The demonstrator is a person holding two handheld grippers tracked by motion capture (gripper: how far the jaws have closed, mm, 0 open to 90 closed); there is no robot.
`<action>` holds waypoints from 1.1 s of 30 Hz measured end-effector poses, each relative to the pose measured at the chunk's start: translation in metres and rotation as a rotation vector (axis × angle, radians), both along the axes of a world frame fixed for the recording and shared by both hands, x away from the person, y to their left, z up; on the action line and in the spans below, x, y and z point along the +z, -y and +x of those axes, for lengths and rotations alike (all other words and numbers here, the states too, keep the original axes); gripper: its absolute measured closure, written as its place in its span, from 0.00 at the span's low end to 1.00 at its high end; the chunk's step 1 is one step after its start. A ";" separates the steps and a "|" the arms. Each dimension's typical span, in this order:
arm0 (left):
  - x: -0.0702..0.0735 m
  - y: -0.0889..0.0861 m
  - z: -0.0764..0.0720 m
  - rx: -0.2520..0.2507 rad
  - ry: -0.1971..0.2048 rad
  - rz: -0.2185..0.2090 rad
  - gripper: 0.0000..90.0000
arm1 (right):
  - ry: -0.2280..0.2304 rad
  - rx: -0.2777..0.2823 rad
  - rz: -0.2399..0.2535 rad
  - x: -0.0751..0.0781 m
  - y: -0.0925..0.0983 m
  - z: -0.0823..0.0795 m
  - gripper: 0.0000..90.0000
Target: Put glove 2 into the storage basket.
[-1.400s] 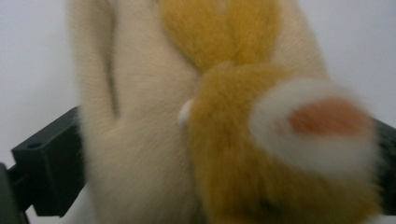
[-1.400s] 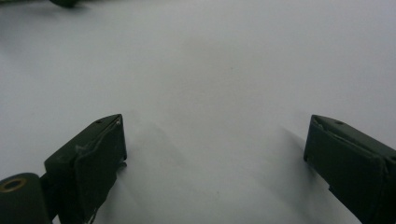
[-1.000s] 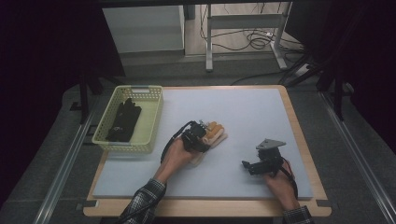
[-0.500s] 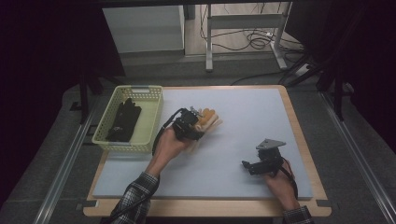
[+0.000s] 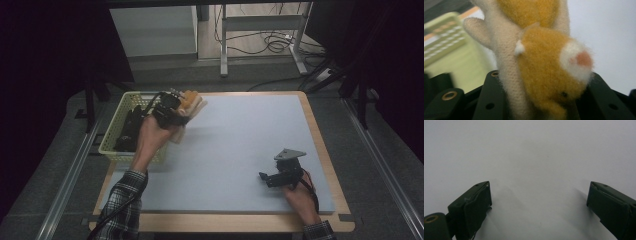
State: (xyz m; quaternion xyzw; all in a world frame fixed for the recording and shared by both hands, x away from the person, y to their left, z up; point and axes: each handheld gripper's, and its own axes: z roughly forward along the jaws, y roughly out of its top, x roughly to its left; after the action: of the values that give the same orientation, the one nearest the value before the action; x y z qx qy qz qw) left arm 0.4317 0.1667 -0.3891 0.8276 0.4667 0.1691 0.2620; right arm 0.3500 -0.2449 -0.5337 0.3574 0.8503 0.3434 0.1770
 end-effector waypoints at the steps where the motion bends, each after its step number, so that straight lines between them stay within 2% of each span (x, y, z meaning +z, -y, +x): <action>1: 0.001 -0.009 0.002 0.026 0.001 0.001 0.65 | 0.000 0.000 0.000 0.000 0.000 0.000 0.06; 8: -0.005 -0.056 0.014 0.160 -0.015 0.021 0.65 | -0.001 0.000 0.000 0.000 0.000 0.000 0.06; 13: -0.021 -0.081 0.021 0.230 -0.037 0.030 0.64 | -0.001 0.000 0.000 0.000 0.000 0.000 0.06; 16: -0.033 -0.090 0.026 0.258 -0.057 0.031 0.64 | -0.002 0.000 0.001 0.000 0.000 0.000 0.06; 21: -0.057 -0.093 0.035 0.264 -0.095 0.039 0.64 | -0.001 0.001 0.001 0.000 0.000 0.000 0.06; 30: -0.092 -0.078 0.054 0.251 -0.160 0.089 0.64 | -0.002 0.000 0.002 0.000 0.000 0.000 0.06; 33: -0.103 -0.072 0.059 0.246 -0.187 0.093 0.63 | -0.001 0.001 0.002 0.000 0.000 0.000 0.06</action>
State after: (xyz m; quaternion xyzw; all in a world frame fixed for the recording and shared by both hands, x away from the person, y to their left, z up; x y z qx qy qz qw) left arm 0.4908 0.2385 -0.4916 0.7877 0.5784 0.1435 0.1563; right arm 0.3502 -0.2450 -0.5337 0.3576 0.8503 0.3439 0.1759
